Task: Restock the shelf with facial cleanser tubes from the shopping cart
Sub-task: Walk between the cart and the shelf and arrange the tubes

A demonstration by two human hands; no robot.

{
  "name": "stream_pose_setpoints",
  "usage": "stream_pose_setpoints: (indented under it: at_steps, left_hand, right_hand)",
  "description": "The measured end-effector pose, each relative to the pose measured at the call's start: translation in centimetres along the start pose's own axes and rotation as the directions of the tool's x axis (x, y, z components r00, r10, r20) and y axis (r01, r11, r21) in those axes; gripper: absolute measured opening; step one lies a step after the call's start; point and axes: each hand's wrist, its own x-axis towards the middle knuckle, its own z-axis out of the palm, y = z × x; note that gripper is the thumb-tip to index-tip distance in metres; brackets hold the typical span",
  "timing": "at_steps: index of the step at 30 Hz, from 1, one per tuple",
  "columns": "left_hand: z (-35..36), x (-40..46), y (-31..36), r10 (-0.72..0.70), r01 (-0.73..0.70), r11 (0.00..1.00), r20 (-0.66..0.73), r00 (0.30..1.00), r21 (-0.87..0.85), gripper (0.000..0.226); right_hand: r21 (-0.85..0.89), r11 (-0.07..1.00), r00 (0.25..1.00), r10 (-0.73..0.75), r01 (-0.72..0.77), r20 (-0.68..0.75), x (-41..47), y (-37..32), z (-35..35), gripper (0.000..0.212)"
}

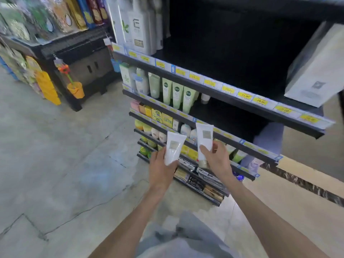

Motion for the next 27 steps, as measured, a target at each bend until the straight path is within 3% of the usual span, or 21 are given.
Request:
stream_pose_setpoints:
  at_steps: [6,9,13,18,23,27]
  left_hand:
    - [-0.7,4.6,-0.6,0.049,-0.049,0.999,0.052,0.997,0.001,0.052]
    - [-0.5,6.3,-0.5,0.056,-0.056,0.998,0.054,0.997,-0.007,0.058]
    - [-0.2,8.5,-0.7,0.061,-0.058,0.997,0.069,0.996,-0.045,0.062]
    - [0.2,11.0,-1.5,0.061,-0.056,0.996,0.064,0.996,-0.067,0.062]
    - [0.7,12.2,-2.5,0.067,-0.065,0.997,0.044,0.997,-0.034,0.059]
    - [1.0,12.5,-2.8,0.045,-0.045,0.999,0.052,0.998,-0.012,0.061]
  right_hand:
    - [0.073,0.997,0.998,0.036,-0.032,-0.049,5.8,-2.8,1.4,0.028]
    - [0.048,0.996,0.993,0.080,-0.076,-0.086,9.4,-3.2,2.0,0.042]
    - [0.036,0.993,0.983,0.118,-0.114,-0.142,14.4,-3.7,2.6,0.037]
    - [0.079,0.988,0.961,0.144,-0.129,-0.235,20.3,-4.1,3.2,0.047]
    - [0.136,0.988,0.942,0.116,-0.076,-0.314,23.6,-3.7,4.7,0.060]
    - [0.063,0.998,0.943,0.037,-0.017,-0.332,24.0,-2.6,6.3,0.065]
